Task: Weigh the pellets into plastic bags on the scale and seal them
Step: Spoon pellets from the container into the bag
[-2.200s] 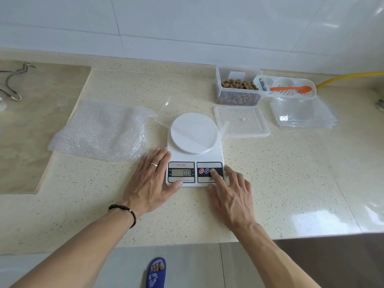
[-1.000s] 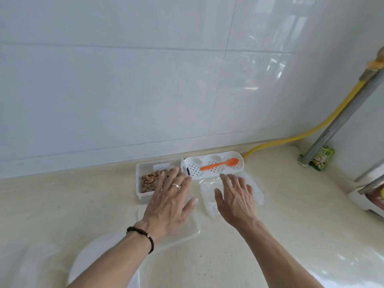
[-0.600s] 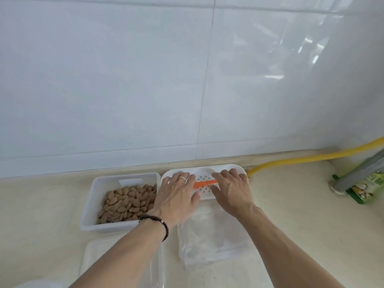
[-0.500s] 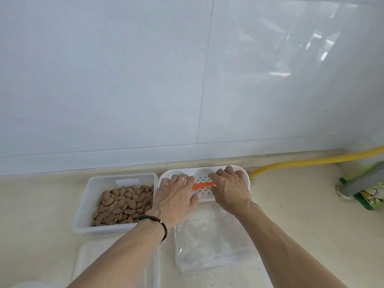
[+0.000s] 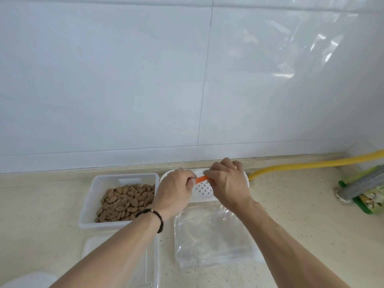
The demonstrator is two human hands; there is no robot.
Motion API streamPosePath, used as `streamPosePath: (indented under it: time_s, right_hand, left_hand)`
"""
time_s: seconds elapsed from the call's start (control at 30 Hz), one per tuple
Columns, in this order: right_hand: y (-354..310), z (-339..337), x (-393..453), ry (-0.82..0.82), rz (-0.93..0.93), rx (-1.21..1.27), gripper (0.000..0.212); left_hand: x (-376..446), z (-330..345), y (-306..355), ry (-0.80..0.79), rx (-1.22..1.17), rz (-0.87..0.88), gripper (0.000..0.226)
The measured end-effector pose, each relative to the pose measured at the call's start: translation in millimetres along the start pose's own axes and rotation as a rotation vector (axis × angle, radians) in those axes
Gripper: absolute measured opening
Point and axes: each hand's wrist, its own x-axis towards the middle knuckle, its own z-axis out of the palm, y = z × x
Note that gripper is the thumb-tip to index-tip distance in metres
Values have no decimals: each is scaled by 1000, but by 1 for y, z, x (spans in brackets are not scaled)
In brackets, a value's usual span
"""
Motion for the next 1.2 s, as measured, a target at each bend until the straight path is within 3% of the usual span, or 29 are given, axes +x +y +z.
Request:
streamPosePath:
  time_s: [0.13, 0.23, 0.4, 0.57, 0.7, 0.83, 0.93, 1.1, 1.2]
  right_hand:
    - [-23, -30, 1, 249, 150, 100, 31]
    - [-57, -49, -6, 362, 352, 281, 9]
    - [-127, -75, -10, 89, 718, 894, 51]
    - [-202, -86, -18, 33, 800, 1258, 39]
    - [-262, -80, -37, -10, 826, 1222, 34]
    - [-312, -64, -67, -87, 876, 1048, 29]
    - [-330, -49, -92, -168, 929, 932, 13]
    - [-344, -28, -128, -240, 1057, 785, 9]
    - [-356, -20, -135, -319, 1131, 852, 16]
  left_hand:
    - [-15, -37, 11, 80, -352, -204, 19]
    - [-36, -63, 8, 153, -523, -300, 17]
    - [-83, -100, -9, 128, -659, -349, 17]
    - [-133, -138, -42, 23, -626, -234, 15]
    - [-179, -161, -93, -72, -509, -161, 4]
    - [-219, -170, -152, -106, -216, -85, 8]
    - [-236, -171, -188, -151, -30, 1, 16]
    - [-250, -159, -211, -212, 151, 138, 39]
    - [-253, -150, -216, -210, 162, 213, 42]
